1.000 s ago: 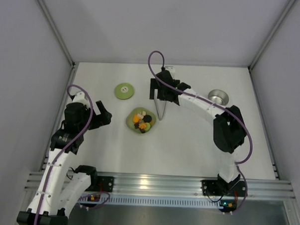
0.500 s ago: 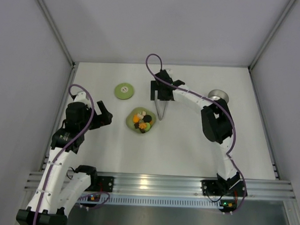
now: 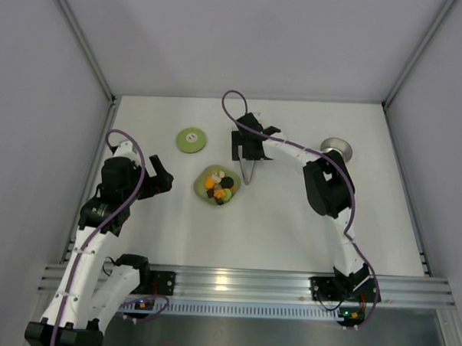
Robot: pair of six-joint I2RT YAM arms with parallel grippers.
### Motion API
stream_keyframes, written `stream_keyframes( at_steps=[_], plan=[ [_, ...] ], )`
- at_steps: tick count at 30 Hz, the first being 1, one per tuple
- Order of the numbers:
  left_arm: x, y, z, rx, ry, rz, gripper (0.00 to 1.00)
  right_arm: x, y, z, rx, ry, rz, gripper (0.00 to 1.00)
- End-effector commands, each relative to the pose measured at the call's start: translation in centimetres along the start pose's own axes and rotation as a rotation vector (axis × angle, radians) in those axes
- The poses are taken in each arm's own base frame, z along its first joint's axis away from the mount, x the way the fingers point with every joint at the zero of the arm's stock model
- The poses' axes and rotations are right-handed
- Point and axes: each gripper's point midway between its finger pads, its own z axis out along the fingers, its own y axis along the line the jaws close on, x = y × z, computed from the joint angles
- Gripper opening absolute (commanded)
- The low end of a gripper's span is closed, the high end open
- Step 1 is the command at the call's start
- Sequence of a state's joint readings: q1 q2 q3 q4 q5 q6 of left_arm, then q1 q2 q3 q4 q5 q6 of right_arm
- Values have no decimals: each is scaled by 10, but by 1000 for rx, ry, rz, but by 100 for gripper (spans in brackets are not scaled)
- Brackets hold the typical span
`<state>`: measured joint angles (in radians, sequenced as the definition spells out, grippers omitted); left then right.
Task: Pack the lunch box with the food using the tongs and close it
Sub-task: Pick up the clamp at the center of the board.
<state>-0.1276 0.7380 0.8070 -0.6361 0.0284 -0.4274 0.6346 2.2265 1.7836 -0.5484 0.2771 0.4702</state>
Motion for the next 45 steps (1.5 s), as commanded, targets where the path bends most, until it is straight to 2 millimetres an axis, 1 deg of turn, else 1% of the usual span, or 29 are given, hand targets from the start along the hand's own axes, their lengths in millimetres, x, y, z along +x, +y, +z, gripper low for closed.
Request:
stream_keyframes(
  at_steps=[1, 2, 3, 6, 7, 8, 11, 17, 21, 24, 27, 28, 32, 33, 36, 38, 39, 40, 42, 43, 44, 45],
  plan=[
    [-7, -2, 2, 4, -28, 9, 99, -10, 3, -1, 4, -6, -22, 99],
    [-7, -2, 2, 5, -27, 8, 99, -12, 3, -1, 10, -12, -22, 99],
    [-7, -2, 2, 4, -28, 9, 99, -9, 2, 1, 20, -5, -27, 99],
    [-7, -2, 2, 4, -28, 8, 99, -10, 5, 1, 28, -11, -40, 99],
    [-7, -2, 2, 5, -26, 9, 99, -6, 5, 4, 41, -1, -49, 99],
    [-7, -2, 3, 5, -27, 9, 99, -8, 7, 3, 49, -10, -56, 98],
    [-7, -2, 2, 5, -26, 8, 99, -2, 9, 6, 70, -2, -65, 98],
    [-6, -2, 3, 5, -23, 9, 99, 8, 7, 12, 78, 19, -52, 95],
    [-6, -2, 3, 5, -23, 8, 99, 11, 9, 14, 70, 24, -41, 94],
    [-6, -2, 3, 4, -21, 9, 99, 13, 9, 16, 72, 28, -36, 90],
    [-6, -1, 4, -1, -22, 8, 99, 16, 9, 19, 75, 34, -40, 85],
    [-6, -1, 4, -3, -21, 8, 99, 17, 10, 20, 75, 38, -39, 80],
    [-6, -1, 4, -4, -18, 6, 99, 20, 9, 23, 77, 45, -30, 73],
    [-6, 0, 4, -7, -19, 6, 99, 21, 8, 23, 81, 47, -31, 69],
    [-6, -1, 4, -5, -20, 7, 99, 24, 2, 24, 105, 49, -38, 62],
    [-6, -1, 4, -5, -20, 7, 99, 26, 1, 23, 109, 50, -46, 59],
    [-6, -1, 4, -3, -21, 7, 99, 24, -1, 21, 113, 45, -44, 56],
    [-6, -1, 4, -4, -18, 7, 99, 27, -4, 20, 124, 46, -52, 52],
    [-6, -2, 3, -2, -19, 6, 99, 23, -6, 15, 127, 31, -48, 49],
    [-5, -1, 4, -3, -18, 6, 99, 27, -10, 15, 137, 34, -56, 46],
    [-6, -2, 3, -2, -19, 8, 99, 27, -12, 14, 143, 32, -55, 45],
    [-5, -1, 4, -3, -18, 8, 99, 24, -12, 10, 142, 17, -53, 43]
  ],
)
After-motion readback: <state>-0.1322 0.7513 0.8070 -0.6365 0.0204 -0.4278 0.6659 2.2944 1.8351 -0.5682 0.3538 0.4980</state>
